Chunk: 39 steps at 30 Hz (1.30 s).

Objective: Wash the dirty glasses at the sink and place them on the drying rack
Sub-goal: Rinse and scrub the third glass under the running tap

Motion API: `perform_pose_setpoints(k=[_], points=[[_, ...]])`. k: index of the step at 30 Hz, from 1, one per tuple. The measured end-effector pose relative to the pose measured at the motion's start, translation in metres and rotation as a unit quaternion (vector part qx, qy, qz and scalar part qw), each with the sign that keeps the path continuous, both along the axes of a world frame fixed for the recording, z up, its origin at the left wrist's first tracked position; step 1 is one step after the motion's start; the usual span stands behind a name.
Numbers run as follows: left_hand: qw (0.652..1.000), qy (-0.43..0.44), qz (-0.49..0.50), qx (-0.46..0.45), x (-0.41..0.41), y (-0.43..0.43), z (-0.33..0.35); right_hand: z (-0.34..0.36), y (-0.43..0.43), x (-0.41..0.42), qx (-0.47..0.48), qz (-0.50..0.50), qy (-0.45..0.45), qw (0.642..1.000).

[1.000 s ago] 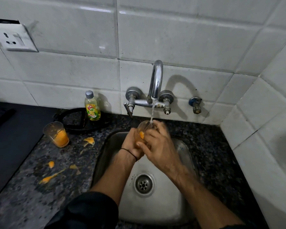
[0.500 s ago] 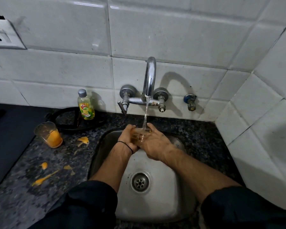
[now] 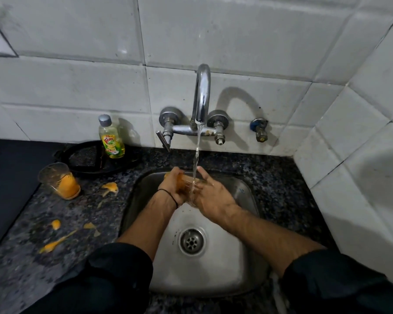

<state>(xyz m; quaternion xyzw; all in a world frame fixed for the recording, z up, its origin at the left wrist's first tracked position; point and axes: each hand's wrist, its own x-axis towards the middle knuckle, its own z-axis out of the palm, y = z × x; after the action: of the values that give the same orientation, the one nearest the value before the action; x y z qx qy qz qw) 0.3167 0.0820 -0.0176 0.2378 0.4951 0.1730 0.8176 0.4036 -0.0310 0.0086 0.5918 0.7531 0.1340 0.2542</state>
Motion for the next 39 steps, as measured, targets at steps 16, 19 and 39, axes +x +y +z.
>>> perform_pose_setpoints(k=[16, 19, 39], points=[[1.000, 0.004, -0.006, -0.023, 0.000, -0.006, -0.018, -0.012, -0.006, -0.001, -0.003, -0.043, 0.144, 0.989], [1.000, 0.009, -0.008, -0.021, 0.001, -0.004, -0.020, -0.013, -0.006, -0.002, 0.024, -0.021, 0.141, 0.989], [0.997, 0.068, 0.042, 0.014, 0.001, -0.006, -0.035, -0.045, 0.007, -0.040, 0.009, -0.372, 0.676, 0.636]])
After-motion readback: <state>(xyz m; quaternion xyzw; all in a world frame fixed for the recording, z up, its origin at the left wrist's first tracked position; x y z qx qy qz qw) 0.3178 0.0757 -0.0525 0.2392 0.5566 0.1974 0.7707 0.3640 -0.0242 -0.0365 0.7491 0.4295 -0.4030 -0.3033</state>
